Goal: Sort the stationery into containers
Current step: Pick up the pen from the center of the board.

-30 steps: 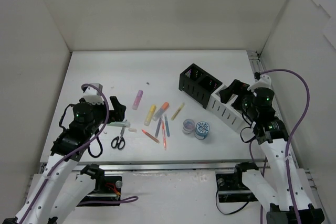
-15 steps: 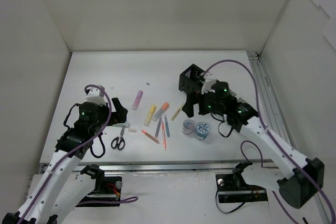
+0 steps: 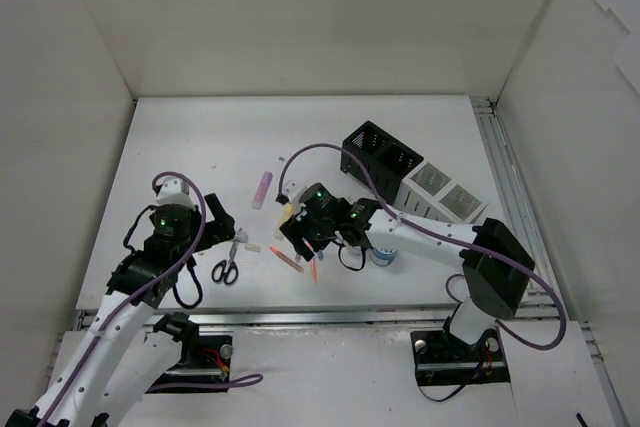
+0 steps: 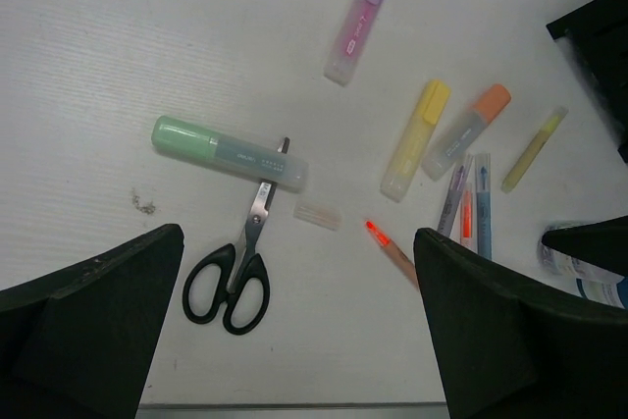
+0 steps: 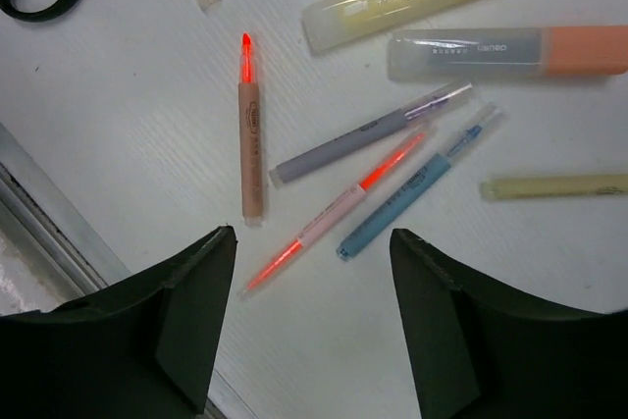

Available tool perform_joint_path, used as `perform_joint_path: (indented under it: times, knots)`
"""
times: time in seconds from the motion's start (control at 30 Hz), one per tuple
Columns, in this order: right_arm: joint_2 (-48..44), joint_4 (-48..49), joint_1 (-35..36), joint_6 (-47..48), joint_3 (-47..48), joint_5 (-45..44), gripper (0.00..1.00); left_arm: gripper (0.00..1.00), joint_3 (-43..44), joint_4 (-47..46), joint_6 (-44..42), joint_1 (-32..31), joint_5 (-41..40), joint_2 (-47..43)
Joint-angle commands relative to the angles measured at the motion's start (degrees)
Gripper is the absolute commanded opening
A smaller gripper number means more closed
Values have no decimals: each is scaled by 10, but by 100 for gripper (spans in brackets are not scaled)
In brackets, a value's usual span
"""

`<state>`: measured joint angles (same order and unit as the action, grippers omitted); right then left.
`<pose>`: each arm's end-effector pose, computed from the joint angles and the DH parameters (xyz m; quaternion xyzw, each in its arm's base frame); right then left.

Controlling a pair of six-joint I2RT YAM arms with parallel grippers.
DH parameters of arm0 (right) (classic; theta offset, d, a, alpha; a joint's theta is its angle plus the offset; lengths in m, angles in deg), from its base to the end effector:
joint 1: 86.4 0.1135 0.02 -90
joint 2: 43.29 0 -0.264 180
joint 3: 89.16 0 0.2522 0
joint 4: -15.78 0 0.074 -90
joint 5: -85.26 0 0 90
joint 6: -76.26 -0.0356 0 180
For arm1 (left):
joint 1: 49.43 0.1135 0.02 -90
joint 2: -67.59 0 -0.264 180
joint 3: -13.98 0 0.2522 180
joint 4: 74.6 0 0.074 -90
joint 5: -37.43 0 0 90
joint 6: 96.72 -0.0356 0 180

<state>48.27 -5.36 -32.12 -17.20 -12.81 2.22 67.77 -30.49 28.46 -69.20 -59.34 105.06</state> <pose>0.2059 0.2937 0.2464 -0.4070 0.7928 0.2649 0.3683 0.1419 -0.0465 0.2940 -0.1448 0.8429 -0.1931 0.4809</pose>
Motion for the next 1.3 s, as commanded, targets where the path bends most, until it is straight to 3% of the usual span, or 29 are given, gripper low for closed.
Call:
perform_joint_path:
  times: [0.0,0.13,0.57,0.7,0.87,1.03,1.13,1.27]
  knots:
    - [37,33,18,13,41,-29,59,99,9,-6,25,-3,-18,6]
    - [62,62,56,29,39,-44,47,99,7,-6,26,-3,-23,13]
    - [142,114,70,55,54,-12,43,100,-7,-25,11,-3,-21,14]
    - [160,114,71,55,54,-14,36,100,-10,-36,-6,-3,-10,15]
    - [163,113,71,44,40,-4,31,99,10,-74,-76,-3,13,30]
    - [157,115,70,37,31,8,9,99,67,-130,-154,-3,27,49]
    - [133,123,71,41,34,9,0,100,125,-178,-238,-3,81,76]
    - [72,151,71,49,26,12,0,99,251,-167,-335,-3,171,135]
